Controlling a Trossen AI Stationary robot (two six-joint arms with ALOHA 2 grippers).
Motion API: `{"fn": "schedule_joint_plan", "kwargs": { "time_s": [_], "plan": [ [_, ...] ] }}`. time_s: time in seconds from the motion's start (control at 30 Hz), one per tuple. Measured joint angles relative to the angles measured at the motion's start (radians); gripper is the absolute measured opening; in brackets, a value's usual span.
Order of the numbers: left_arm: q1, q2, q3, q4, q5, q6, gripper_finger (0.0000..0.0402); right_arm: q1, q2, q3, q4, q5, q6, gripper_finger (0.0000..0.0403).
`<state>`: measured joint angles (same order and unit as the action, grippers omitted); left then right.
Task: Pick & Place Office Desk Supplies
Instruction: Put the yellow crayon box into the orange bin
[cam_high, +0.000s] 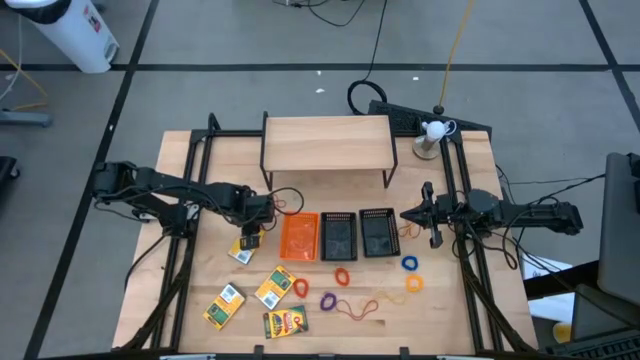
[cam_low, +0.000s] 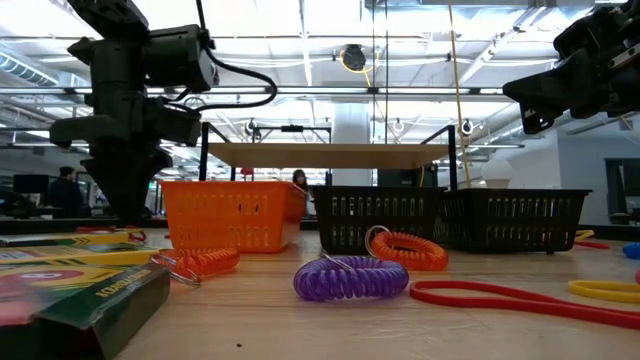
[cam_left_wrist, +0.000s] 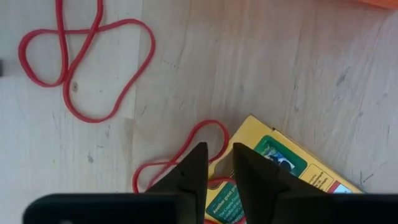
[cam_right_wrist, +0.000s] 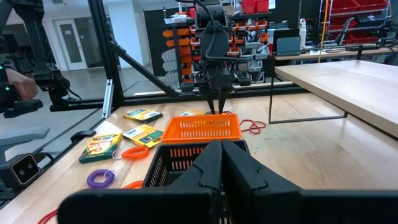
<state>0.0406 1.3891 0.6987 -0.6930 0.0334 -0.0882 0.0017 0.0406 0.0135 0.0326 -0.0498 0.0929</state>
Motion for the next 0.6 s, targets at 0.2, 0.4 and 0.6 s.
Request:
{"fn": "schedule_joint_plan", "kwargs": {
  "time_s": [0.2,0.4,0.6],
  "plan": [
    [0.0,0.0,-0.023,0.009,0.001,-0.011,0.0067,0.0,0.0,0.0,0.0,0.0,0.0,0.0],
    [0.0,0.0,-0.034,0.015,0.0,-0.019,0.0067,0.0,0.0,0.0,0.0,0.0,0.0,0.0],
    [0.0,0.0,-0.034,0.016,-0.005,-0.02,0.0057,0.0,0.0,0.0,0.0,0.0,0.0,0.0]
  ]
}}
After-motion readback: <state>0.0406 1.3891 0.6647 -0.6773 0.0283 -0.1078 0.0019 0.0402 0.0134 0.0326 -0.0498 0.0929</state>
